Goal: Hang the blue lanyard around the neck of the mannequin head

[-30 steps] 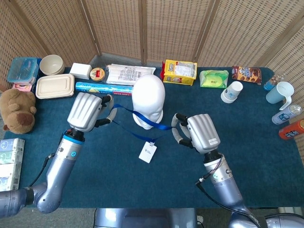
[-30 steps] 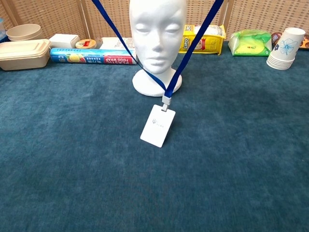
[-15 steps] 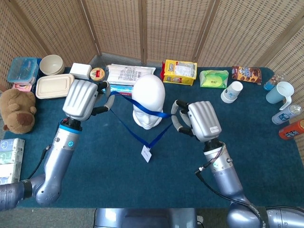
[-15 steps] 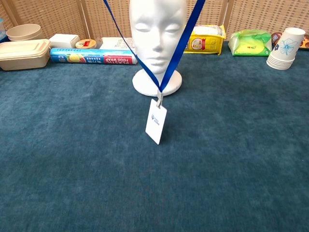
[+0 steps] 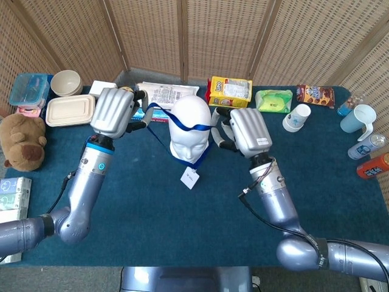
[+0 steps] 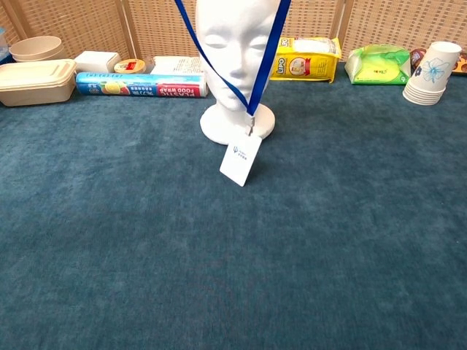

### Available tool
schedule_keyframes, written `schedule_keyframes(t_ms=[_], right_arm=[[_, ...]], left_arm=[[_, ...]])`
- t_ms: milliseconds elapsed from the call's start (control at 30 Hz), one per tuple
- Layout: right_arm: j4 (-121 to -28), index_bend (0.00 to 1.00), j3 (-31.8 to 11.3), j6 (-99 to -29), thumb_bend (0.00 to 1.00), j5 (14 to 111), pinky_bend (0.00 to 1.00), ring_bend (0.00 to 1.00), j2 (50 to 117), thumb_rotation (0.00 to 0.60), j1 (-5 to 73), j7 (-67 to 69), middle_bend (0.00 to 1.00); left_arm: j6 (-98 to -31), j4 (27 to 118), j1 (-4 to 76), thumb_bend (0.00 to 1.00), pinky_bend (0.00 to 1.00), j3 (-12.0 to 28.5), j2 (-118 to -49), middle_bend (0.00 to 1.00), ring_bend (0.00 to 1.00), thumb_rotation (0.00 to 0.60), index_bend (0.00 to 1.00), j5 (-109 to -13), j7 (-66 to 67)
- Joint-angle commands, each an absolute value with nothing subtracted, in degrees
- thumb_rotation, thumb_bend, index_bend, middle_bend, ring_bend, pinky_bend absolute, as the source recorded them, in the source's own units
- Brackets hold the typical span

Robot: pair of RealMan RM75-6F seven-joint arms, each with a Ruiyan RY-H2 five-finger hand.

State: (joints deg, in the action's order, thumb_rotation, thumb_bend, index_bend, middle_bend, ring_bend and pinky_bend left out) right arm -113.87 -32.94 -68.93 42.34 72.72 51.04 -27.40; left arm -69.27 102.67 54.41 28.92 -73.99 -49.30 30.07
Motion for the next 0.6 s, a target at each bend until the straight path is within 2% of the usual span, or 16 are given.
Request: schedule_keyframes(t_ms=[33,300,600], right_arm=[[-109.84,0.65,-34.05,-66.83,0.51,38.68,1.0,1.0,73.42,0.593,54.25,-27.8,0.94],[-100.82,0.64,-34.75,-63.04,0.51,33.35,1.0,1.0,74.71,0.593,59.25,-26.92,0.95],[-91.97,0.65,-33.33,-60.51,0.51,30.25,1.0,1.0,76.78,0.596,63.32,-27.28,0.95]], left_arm=[[-68.16,99.34,56.8,0.47,1.0,29.7,-75.78,1.0,1.0,0.527,0.67,-47.26,30.37],[-65.73,90.38,61.05,0.47,1.0,30.06,-79.88,1.0,1.0,0.53,0.67,-44.26,29.6],[-63.3,80.98,63.94,0.47,1.0,29.73,-84.37,1.0,1.0,0.53,0.67,-42.89,27.05]])
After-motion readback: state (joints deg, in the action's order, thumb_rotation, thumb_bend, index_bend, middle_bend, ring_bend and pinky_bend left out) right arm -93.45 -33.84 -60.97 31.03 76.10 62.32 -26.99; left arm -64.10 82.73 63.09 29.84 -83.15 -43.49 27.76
